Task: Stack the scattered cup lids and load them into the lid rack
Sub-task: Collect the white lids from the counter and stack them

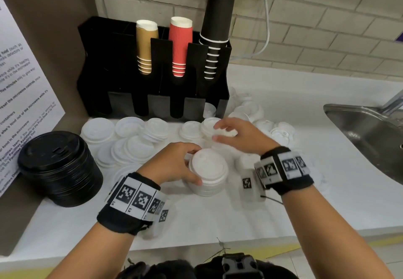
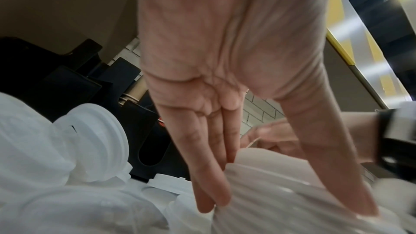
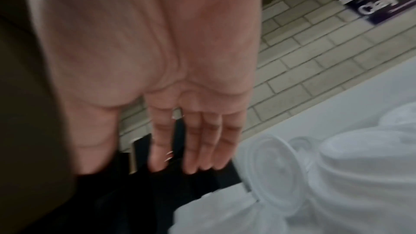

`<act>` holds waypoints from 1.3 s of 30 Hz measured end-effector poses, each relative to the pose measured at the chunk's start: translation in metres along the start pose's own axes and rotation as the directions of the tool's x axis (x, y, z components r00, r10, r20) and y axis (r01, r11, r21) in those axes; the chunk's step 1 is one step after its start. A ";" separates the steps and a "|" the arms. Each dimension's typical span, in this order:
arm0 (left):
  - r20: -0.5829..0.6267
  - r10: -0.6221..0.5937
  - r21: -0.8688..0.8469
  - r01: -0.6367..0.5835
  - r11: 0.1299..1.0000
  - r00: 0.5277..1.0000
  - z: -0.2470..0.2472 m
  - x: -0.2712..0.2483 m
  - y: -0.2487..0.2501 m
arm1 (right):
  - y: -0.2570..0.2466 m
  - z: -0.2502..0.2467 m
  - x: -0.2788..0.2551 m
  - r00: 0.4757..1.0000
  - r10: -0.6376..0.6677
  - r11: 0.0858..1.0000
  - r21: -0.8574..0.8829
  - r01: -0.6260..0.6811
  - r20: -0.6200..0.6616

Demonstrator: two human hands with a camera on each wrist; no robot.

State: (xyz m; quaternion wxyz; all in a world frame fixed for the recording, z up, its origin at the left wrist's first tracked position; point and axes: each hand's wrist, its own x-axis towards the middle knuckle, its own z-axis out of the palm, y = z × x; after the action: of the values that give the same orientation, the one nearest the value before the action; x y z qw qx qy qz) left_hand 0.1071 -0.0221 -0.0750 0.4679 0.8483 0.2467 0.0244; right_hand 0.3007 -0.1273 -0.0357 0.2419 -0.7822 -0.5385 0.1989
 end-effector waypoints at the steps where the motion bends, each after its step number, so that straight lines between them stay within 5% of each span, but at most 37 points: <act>1: -0.001 -0.002 -0.001 0.002 1.000 1.000 0.000 0.000 0.000 | 0.006 -0.005 0.012 0.998 0.062 0.997 -0.038 -0.062 -0.021; 5: -0.008 0.002 0.008 -0.002 1.000 1.000 0.002 0.001 0.001 | 0.020 -0.010 0.055 0.972 0.228 0.963 -0.157 -0.217 0.053; 9: -0.006 0.008 0.002 -0.008 1.000 1.000 0.002 -0.001 0.002 | 0.025 0.002 0.073 0.962 0.260 0.939 -0.253 -0.232 0.081; 13: -0.001 0.021 -0.011 -0.021 1.000 1.000 0.002 -0.005 0.001 | 0.025 -0.004 0.073 0.974 0.211 0.965 -0.175 -0.195 0.078; 17: -0.024 0.025 -0.026 -0.026 0.999 0.999 0.004 -0.006 0.001 | 0.015 -0.026 0.049 0.981 0.192 0.962 0.204 -0.183 -0.023; 20: -0.021 0.021 -0.034 -0.022 0.999 1.000 0.006 -0.005 0.002 | 0.007 -0.028 0.015 0.984 0.161 0.934 0.332 -0.128 -0.072; 29: 0.010 -0.006 -0.052 0.007 0.999 1.000 0.006 -0.004 -0.001 | -0.005 0.018 -0.059 0.980 0.025 0.950 0.311 0.037 -0.196; 39: 0.006 -0.008 -0.068 0.009 0.998 1.000 0.007 -0.003 -0.003 | -0.009 0.041 -0.064 0.986 -0.020 0.977 0.207 0.055 -0.166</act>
State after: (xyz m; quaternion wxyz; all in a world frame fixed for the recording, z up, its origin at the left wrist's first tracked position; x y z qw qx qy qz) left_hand 0.1053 -0.0280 -0.0809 0.4972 0.8310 0.2479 0.0283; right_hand 0.2491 -0.1782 -0.0601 0.3705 -0.7554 -0.5076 0.1855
